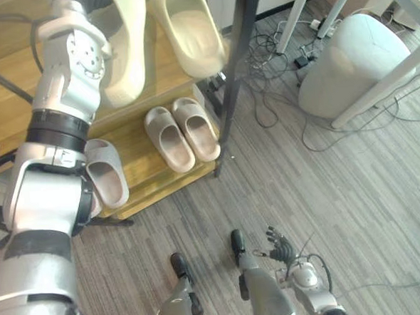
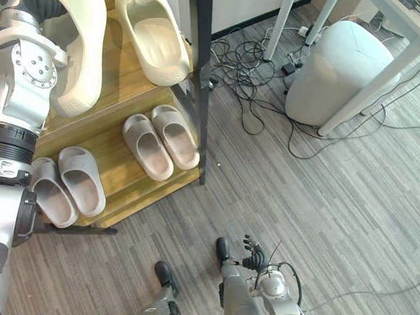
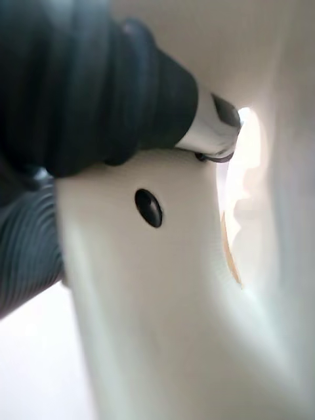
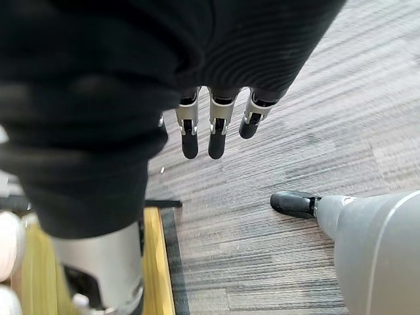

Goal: Organize the slippers on the shoe rack

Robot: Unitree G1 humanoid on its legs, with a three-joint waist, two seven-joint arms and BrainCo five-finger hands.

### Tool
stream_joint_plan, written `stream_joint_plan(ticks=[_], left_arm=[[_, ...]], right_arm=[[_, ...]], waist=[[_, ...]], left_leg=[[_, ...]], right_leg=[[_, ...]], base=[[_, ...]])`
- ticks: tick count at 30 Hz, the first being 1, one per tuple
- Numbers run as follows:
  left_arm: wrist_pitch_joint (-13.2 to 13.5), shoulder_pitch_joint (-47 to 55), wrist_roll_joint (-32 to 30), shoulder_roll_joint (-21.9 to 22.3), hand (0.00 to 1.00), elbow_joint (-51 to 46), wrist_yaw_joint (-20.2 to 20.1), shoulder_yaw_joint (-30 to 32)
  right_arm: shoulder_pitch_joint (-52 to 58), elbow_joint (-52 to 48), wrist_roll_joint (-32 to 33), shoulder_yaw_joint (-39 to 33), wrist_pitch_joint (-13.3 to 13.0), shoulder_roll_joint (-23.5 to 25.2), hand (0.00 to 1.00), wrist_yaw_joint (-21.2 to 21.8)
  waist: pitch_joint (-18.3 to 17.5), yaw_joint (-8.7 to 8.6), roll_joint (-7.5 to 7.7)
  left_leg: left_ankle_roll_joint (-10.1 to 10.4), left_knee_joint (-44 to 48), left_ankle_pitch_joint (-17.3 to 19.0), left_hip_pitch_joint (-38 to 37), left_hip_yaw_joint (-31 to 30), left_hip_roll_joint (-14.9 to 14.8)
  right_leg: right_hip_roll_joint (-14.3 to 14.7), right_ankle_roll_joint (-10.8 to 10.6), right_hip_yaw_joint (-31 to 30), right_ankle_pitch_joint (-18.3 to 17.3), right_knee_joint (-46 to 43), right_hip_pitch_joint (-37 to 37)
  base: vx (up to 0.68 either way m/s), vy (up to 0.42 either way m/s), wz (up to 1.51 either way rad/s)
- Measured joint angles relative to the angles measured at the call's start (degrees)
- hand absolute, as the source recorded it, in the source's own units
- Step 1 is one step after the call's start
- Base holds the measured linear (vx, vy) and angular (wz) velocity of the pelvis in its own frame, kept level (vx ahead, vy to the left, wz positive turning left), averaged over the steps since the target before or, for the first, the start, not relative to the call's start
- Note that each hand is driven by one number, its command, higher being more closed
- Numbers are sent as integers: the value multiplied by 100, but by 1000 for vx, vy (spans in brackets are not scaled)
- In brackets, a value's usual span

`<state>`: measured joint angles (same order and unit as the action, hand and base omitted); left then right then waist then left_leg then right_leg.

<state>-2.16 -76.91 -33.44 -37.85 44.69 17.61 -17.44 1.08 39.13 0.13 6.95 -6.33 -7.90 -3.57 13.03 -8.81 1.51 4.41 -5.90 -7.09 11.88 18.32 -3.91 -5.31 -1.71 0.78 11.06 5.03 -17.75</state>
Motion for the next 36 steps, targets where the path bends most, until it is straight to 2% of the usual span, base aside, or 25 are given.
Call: stream_joint_plan(ticks=[4, 13, 27, 36], left_arm=[[-16, -14, 0, -97, 0, 64, 1, 5], [-60, -116, 46, -109, 0, 208, -1, 4], [-71, -113, 93, -99, 0, 236, -1, 7], [-75, -32, 114, 157, 0, 236, 2, 81]], right_arm=[[14, -4, 1, 0, -1, 0, 0, -52], [205, -238, -2, 1, -24, 7, 0, -151], [408, -251, -7, 17, -48, 6, 0, -180], [415, -256, -7, 125, -75, -11, 0, -173]], waist=[[7, -88, -12], [63, -161, -105], [66, -183, -110], [82, -166, -139]], left_leg=[[23, 0, 18, 5, 1, 1], [20, -2, 54, 5, -25, 68], [16, -6, 50, 5, -175, 92], [-19, -8, 23, 4, -366, 95]], right_leg=[[3, 0, -58, 7, 0, -42], [-51, -9, -88, 11, 0, -58], [-77, -21, -3, 14, -1, -16], [-83, -36, 181, 1, -1, 87]], base=[[42, 71, -7], [46, 90, -1], [38, 80, 3], [48, 80, 10]])
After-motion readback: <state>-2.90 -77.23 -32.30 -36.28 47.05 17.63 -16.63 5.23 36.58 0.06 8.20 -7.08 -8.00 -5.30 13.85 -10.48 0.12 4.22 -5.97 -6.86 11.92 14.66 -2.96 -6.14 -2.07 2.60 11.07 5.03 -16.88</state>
